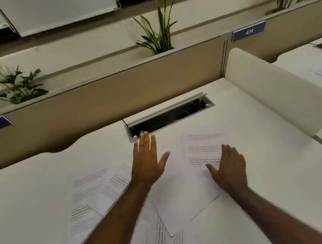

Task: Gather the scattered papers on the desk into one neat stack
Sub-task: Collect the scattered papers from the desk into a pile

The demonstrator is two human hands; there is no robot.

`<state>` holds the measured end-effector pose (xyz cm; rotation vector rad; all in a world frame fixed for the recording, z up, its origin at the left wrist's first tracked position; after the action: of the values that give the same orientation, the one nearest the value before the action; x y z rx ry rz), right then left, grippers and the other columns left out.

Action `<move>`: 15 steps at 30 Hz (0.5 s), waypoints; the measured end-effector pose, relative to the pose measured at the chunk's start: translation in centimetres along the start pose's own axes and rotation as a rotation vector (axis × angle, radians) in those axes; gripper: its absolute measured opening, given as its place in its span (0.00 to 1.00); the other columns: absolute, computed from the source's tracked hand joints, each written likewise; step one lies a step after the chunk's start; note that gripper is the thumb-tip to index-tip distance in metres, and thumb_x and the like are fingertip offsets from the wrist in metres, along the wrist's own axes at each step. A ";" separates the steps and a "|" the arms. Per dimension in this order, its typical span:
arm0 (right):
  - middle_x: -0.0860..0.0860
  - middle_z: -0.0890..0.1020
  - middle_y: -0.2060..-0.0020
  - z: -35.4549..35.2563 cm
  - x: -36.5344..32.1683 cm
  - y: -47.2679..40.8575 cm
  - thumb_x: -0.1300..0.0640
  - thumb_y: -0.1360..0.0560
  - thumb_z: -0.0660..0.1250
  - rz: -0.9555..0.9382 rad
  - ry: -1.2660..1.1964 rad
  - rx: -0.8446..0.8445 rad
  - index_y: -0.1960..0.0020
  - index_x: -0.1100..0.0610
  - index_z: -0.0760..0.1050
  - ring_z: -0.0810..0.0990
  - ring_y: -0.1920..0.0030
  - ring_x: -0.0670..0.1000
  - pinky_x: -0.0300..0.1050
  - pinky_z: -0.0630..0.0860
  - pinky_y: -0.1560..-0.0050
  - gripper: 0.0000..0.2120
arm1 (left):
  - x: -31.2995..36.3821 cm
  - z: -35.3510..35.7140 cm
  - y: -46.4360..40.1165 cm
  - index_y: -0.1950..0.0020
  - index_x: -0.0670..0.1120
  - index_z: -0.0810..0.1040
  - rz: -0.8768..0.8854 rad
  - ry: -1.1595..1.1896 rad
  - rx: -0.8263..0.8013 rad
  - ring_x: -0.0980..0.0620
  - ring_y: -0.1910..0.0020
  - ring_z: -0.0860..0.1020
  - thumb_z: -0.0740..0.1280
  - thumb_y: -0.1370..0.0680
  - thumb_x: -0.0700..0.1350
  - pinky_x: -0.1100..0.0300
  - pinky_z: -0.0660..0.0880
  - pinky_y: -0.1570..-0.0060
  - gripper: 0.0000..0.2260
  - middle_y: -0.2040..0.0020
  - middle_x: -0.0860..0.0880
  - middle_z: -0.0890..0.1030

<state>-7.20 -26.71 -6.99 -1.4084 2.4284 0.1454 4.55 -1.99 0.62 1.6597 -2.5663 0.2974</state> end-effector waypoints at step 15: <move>0.59 0.76 0.31 0.2 5.0 -2.0 0.33 0.29 0.76 0.336 -0.115 -0.155 0.23 0.59 0.70 0.74 0.31 0.64 0.60 0.73 0.34 0.45 | 5.8 10.4 -3.4 0.25 0.41 0.73 -0.080 0.172 -0.212 0.41 0.24 0.69 0.63 0.18 0.62 0.48 0.66 0.26 0.30 0.23 0.41 0.73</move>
<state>-7.73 -31.76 -8.65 -1.0057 2.5817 0.4888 5.68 -10.57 -8.20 1.5826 -2.3114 0.1489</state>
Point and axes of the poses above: each hand's wrist, its own y-axis away from the middle knuckle, its own z-axis out of the palm, x = y × z, the point moved 5 cm from there along -y, towards the middle knuckle
